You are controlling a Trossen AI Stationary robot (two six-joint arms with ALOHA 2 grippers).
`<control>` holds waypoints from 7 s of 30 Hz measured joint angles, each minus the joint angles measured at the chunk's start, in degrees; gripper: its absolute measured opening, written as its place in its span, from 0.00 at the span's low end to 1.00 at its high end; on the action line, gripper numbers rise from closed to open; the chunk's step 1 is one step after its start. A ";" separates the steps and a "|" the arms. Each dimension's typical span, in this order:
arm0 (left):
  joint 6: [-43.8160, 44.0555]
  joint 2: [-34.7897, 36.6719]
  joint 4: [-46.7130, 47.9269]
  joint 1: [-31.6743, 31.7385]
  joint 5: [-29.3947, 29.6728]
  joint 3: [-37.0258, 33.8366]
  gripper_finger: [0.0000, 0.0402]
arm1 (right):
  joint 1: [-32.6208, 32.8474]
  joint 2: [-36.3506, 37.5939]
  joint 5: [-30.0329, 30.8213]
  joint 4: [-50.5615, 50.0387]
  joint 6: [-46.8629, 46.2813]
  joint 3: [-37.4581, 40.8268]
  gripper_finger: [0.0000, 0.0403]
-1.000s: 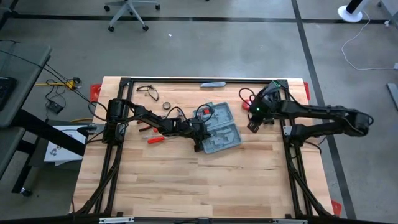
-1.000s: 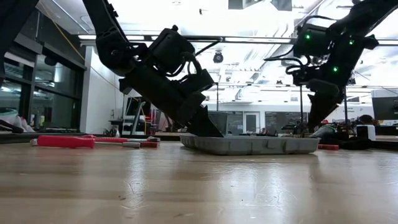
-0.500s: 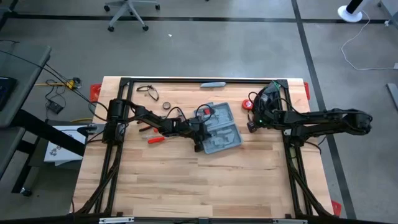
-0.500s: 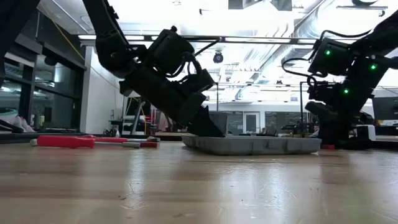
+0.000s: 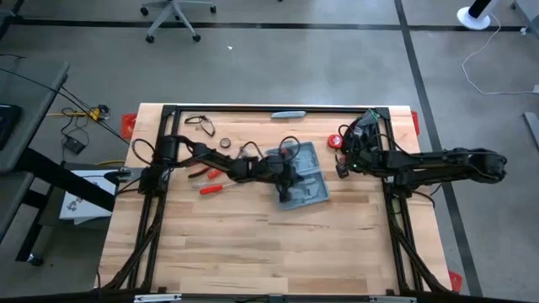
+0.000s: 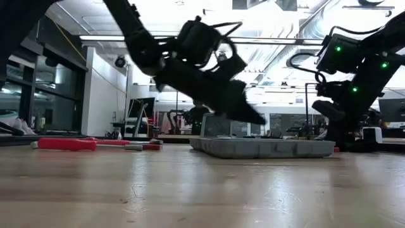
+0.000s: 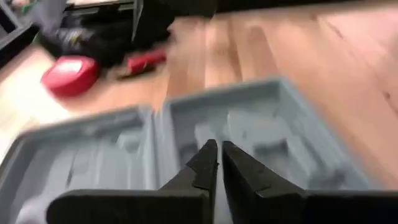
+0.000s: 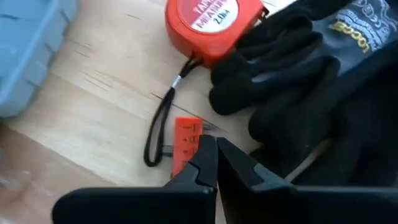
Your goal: Prefit tool cases
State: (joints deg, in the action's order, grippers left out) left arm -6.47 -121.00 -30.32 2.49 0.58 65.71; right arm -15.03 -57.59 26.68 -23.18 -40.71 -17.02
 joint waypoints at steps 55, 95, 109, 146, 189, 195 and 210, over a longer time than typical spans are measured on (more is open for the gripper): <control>-12.78 -21.61 36.92 5.97 -6.50 46.14 0.04 | 28.83 -3.94 9.36 -6.20 -30.45 0.04 0.00; -9.65 -28.64 46.33 5.53 -5.17 54.26 0.04 | 19.36 -8.43 1.30 3.04 -23.63 0.05 0.00; -8.53 -28.58 46.95 5.24 -1.83 54.18 0.04 | 19.17 -16.45 4.20 11.46 -23.30 -0.09 0.00; -5.56 -30.44 43.77 5.76 2.11 54.23 0.04 | 20.41 -16.53 4.87 9.69 -23.53 0.00 0.00; -1.56 -30.04 43.80 6.13 -6.21 54.14 0.02 | 20.28 -16.51 4.91 10.69 -22.67 0.07 0.00; -1.58 -29.72 45.46 6.68 -5.94 54.12 0.02 | 20.28 -16.51 4.82 10.33 -22.67 0.05 0.00; -1.63 -29.82 41.09 5.26 -5.22 53.97 0.02 | 20.26 -16.51 4.76 11.37 -22.19 0.07 0.00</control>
State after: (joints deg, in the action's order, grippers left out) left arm -8.10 -150.82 10.77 7.75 -4.63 119.68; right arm 5.24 -74.11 31.45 -11.81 -62.90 -16.95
